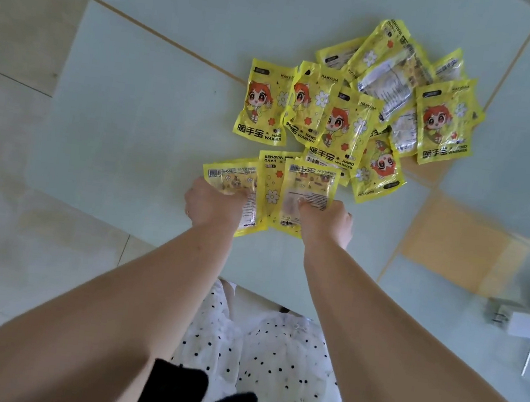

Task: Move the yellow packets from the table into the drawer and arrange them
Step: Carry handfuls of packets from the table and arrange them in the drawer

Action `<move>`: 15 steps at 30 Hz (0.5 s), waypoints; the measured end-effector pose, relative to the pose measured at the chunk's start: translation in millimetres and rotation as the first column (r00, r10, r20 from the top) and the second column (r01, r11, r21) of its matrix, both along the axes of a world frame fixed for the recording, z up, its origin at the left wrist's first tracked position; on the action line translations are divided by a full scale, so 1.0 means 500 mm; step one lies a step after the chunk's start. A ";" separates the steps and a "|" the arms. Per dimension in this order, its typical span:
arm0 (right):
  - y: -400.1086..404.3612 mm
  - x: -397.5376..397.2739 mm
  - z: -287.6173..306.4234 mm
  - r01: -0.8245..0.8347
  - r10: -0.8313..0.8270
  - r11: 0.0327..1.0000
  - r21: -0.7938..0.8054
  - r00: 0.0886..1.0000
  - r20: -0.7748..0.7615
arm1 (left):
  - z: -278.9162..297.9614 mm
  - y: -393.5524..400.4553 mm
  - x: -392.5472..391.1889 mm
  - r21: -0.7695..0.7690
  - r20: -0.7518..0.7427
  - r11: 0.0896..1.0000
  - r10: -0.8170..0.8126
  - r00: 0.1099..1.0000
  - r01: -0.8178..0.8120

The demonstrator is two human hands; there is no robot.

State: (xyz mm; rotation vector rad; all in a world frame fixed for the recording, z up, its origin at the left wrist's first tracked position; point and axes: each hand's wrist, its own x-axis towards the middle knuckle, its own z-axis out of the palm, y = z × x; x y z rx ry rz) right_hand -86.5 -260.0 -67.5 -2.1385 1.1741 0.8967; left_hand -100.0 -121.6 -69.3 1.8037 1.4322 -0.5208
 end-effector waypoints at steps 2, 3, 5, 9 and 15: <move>-0.001 0.003 -0.002 0.045 -0.046 0.999 0.014 0.999 0.030 | -0.007 -0.001 0.003 -0.008 0.024 1.000 0.018 1.000 -0.018; -0.002 0.003 -0.002 0.085 -0.086 0.996 0.035 0.995 0.057 | -0.006 0.000 0.004 -0.019 0.037 0.999 0.029 0.999 -0.028; -0.006 0.000 0.001 0.167 -0.177 0.981 0.096 0.978 0.114 | -0.005 0.004 0.002 -0.050 0.085 0.998 0.039 0.996 -0.035; -0.024 -0.009 0.022 0.163 -0.188 0.946 0.281 0.980 0.065 | 0.014 0.026 -0.004 -0.141 0.151 0.989 0.057 0.987 -0.035; -0.046 0.032 0.049 0.174 -0.235 0.876 0.450 0.968 0.085 | 0.034 0.069 0.028 -0.302 0.203 0.953 0.085 0.976 -0.020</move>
